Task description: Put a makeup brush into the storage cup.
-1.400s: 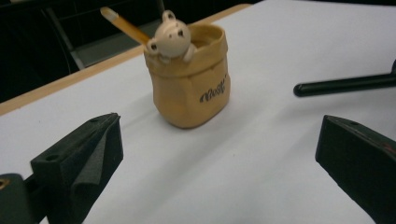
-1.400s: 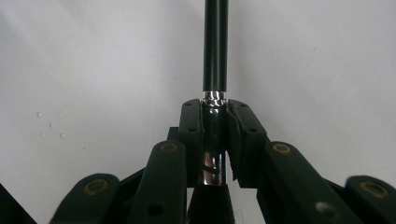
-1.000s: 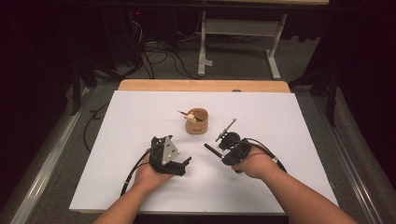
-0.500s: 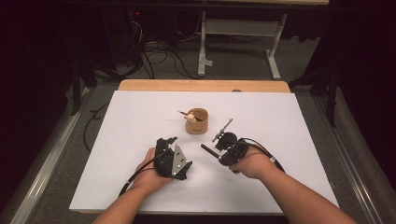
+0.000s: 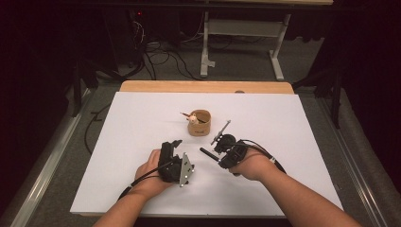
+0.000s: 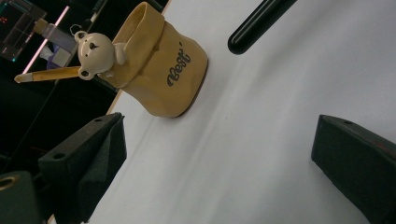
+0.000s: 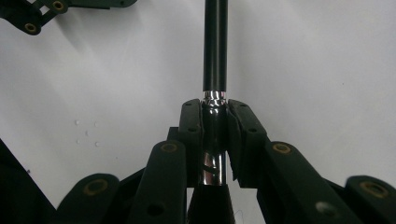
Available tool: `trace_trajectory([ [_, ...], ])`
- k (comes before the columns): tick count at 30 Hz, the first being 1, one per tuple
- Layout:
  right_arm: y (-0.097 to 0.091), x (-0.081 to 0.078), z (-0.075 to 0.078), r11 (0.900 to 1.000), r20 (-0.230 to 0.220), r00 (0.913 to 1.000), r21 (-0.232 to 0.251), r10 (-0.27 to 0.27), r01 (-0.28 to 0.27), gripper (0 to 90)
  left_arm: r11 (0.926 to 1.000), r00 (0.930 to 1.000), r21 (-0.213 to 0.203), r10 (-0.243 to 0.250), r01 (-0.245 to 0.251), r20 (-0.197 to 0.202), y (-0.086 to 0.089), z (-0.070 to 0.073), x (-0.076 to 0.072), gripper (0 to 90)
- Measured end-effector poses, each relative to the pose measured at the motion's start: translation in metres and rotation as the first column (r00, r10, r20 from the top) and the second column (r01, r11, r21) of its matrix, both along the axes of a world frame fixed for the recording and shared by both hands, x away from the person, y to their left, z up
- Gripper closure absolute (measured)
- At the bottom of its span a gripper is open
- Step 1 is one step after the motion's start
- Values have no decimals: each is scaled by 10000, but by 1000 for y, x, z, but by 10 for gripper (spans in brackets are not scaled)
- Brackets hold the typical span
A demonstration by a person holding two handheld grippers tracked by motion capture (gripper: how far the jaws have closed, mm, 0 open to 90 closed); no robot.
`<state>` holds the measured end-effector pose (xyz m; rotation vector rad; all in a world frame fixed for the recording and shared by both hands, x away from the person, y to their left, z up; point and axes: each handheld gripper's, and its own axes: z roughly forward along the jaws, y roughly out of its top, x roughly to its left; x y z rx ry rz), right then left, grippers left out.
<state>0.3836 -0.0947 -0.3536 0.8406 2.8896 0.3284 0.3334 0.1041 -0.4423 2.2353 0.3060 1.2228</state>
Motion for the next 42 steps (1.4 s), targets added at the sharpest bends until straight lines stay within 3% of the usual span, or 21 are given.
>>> trace_trajectory([
  [11,5,-2,1,9996,-174,9996,-162,208,-211,791,9973,9987,730,-161,126,483,-1,-1,-3,61],
  [42,27,-4,-1,9919,-334,9922,-383,1201,-1214,791,9851,9910,1643,-696,502,1145,-4,-5,-11,217],
])
